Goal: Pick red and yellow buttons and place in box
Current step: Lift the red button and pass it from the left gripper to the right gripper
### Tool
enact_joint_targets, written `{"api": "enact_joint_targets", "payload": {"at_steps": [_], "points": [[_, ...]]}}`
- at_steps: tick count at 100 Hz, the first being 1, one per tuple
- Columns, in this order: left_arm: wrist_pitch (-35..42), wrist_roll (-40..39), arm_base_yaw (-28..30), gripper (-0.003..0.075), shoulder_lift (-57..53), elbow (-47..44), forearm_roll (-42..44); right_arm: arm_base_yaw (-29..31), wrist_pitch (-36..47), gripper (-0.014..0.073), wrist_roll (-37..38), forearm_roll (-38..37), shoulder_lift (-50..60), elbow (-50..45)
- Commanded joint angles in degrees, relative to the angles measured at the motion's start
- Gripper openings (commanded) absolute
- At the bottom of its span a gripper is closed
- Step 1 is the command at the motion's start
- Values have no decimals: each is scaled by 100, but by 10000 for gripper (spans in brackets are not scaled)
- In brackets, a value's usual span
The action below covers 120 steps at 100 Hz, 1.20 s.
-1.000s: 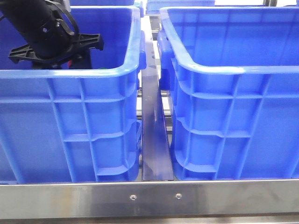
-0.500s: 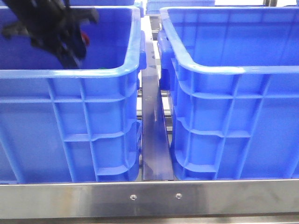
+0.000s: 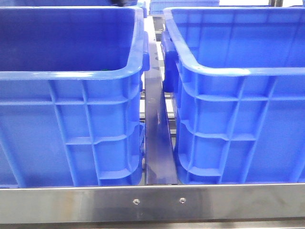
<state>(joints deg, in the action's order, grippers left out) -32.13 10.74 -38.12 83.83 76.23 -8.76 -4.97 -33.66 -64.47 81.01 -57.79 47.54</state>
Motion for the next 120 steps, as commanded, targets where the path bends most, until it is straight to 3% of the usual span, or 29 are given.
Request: {"api": "enact_joint_targets", "payload": {"at_steps": [1,19,38,95,106,120], "points": [[245,63,-399,106,-251,181,-117,13,-392,512,177,354,-24,239],[230,350,-981,106,-251,181,-117,13,-862,625,244,752,-232,239],[241,350,-1160,106,-251,181,-179,13,-1433,626,420,958,-537,239],[241,350,-1160,106,-251,181,-217,7,-1884,618,520,996,-1051,239],[241,350,-1160,106,-251,181,-217,7,-1910,531,515,996,-1051,239],[241,350,-1160,106,-251,181,-217,7,-1920,291,515,996,-1051,239]]}}
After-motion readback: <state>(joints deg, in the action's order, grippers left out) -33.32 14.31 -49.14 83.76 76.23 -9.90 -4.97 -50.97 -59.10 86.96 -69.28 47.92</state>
